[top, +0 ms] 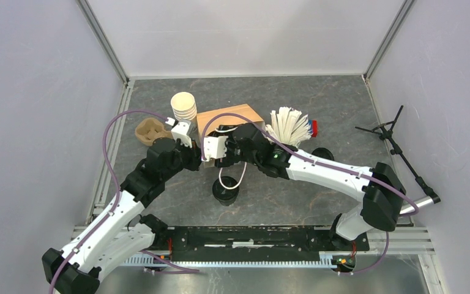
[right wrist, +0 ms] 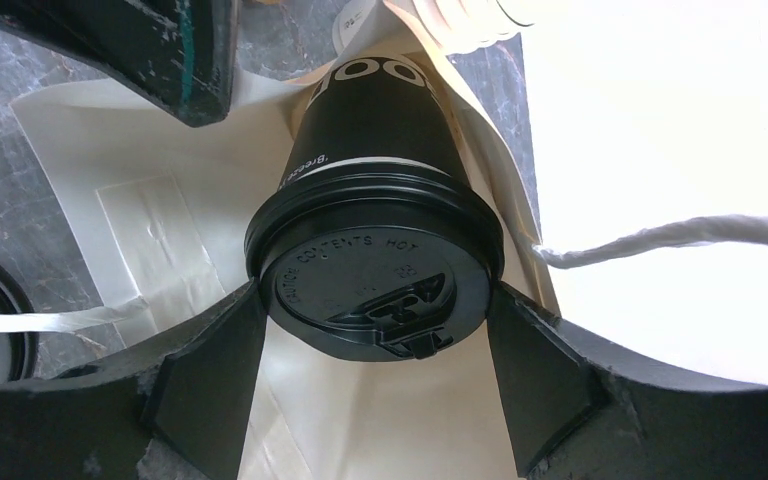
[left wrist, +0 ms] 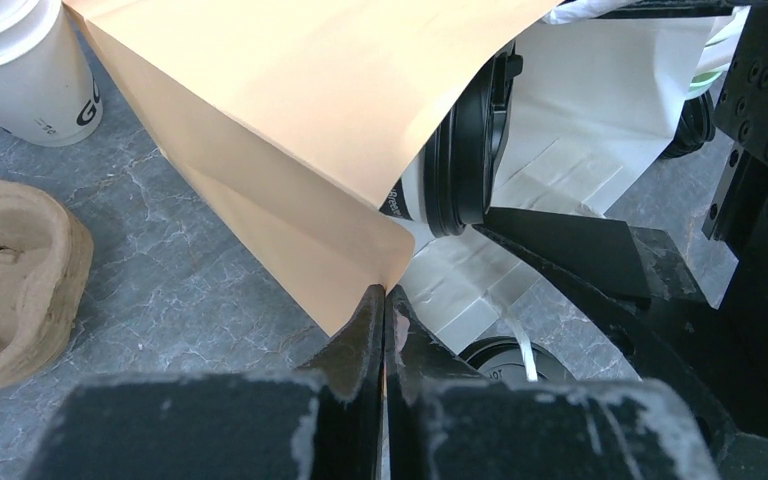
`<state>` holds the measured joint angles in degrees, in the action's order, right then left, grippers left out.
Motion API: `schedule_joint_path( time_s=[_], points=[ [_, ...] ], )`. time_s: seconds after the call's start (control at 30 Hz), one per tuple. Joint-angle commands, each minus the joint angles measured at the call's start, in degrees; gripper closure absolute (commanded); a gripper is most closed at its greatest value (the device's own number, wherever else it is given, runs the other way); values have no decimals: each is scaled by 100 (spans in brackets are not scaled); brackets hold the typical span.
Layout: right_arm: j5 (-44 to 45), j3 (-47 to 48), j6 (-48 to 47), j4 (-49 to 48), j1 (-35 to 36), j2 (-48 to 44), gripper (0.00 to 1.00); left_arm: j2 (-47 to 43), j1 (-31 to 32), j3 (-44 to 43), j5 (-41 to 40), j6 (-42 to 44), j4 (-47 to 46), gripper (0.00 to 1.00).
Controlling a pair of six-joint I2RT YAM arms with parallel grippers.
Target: Pack the takeout coffee
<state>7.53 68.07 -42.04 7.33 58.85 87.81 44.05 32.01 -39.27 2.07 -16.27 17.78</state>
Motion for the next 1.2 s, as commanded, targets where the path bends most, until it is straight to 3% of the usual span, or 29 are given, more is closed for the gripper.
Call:
schedule_joint_path(
  time_s=[0.0,0.3,0.57,0.8,1.0,1.17],
  points=[
    [-444,4,171,-635,12,-141,19,15,16,-151,64,-247,-231,98],
    [-735,-101,469,-1040,12,-193,20,24,20,-208,37,-287,-171,98],
    [-312,-21,-645,-747,-105,-86,20,-274,16,-312,-368,-493,73,98],
    [31,-28,-586,-220,-333,-121,20,-296,8,-373,-607,-858,263,98],
    [-584,-106,-1059,55,-389,-234,19,-165,-33,-451,-418,-1137,439,98],
    [-852,653,-1322,559,-363,170,20,-212,-46,-435,-397,-1233,469,98]
  ],
)
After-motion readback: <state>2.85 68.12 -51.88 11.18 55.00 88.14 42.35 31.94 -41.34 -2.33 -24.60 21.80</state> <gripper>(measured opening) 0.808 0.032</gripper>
